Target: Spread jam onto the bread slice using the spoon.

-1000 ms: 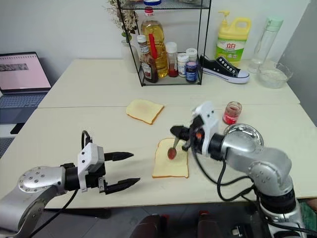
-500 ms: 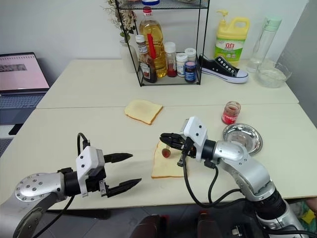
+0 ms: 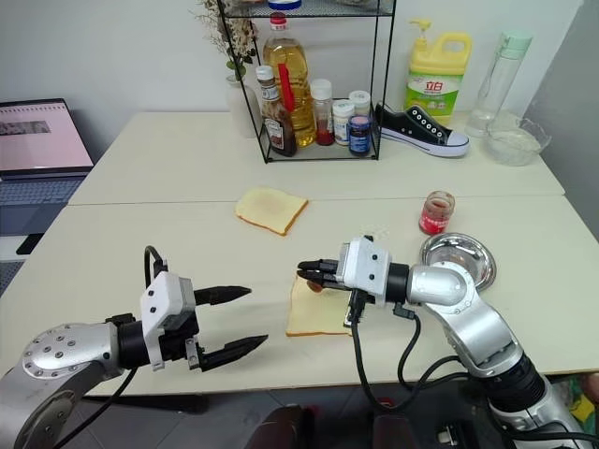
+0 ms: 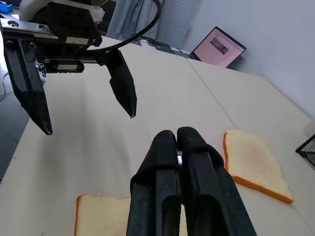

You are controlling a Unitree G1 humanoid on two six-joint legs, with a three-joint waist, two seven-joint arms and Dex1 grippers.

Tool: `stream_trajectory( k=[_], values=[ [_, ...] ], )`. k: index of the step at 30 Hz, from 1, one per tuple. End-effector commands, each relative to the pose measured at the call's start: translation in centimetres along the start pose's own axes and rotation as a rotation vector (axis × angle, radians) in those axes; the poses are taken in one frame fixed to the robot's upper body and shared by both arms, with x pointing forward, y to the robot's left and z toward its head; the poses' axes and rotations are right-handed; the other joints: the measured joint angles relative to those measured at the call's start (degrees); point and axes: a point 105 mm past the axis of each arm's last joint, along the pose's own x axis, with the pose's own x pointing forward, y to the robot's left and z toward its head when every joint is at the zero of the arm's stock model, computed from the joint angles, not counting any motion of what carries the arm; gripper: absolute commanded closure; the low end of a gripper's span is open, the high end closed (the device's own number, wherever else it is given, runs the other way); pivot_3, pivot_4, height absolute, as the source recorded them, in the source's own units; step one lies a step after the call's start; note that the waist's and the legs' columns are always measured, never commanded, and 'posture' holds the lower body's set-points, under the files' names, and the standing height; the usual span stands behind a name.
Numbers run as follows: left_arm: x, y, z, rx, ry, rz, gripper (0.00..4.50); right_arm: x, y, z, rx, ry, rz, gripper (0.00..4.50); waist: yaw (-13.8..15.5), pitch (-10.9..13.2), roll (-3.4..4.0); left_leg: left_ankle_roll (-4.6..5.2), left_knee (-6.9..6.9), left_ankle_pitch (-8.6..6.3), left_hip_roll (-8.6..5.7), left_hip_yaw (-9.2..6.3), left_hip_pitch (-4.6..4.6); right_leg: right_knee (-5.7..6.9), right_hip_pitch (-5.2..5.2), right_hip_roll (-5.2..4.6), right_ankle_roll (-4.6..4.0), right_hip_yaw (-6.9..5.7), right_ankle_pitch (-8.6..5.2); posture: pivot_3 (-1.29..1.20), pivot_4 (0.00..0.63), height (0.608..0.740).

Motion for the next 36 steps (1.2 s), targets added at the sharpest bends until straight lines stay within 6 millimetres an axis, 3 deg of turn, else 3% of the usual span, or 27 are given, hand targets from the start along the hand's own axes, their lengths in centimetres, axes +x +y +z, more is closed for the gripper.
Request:
stream_trajectory(
  k=[1,9,21,28,36],
  values=[
    [-0.2,0.1,0.3,0.028,0.001,0.000,0.00,-0.2,0.3,1.2,-0.129,-0.052,0.014,4.47,0.00,0.00,0.00,0.00,0.00,0.00,0.00,0.00,0.00,0.00,0.00,0.00,0.00,0.00,0.00,0.00,0.150,0.740],
    [-0.5,0.2,0.0,0.034,0.012,-0.011,0.00,-1.2,2.2,0.4,-0.285,-0.099,0.076,4.47,0.04,0.00,-0.01,-0.01,0.01,0.00,-0.01,0.01,0.02,-0.01,0.02,0.01,0.00,-0.01,0.00,0.00,0.150,0.740],
    [-0.4,0.6,-0.7,0.039,0.008,-0.005,0.00,-3.2,3.2,0.2,-0.539,-0.233,0.093,4.47,0.06,0.00,-0.01,-0.01,0.01,0.00,0.00,0.02,0.04,0.00,0.04,0.01,0.00,0.00,0.00,0.00,0.150,0.740],
    [0.0,0.8,-0.7,0.047,-0.006,-0.002,0.00,-3.8,2.3,-1.4,-0.661,-0.243,0.046,4.47,0.02,0.00,-0.01,-0.01,0.01,0.00,-0.01,0.04,0.11,0.01,0.10,0.04,0.00,-0.01,0.00,0.00,0.150,0.740],
    [0.4,0.7,-0.2,0.057,-0.012,-0.008,0.00,-4.0,2.1,-1.0,-0.672,-0.290,0.033,4.47,0.09,0.00,-0.02,-0.02,0.02,0.01,-0.01,0.04,0.12,0.03,0.13,0.06,0.00,0.01,0.00,0.00,0.150,0.740]
  ],
)
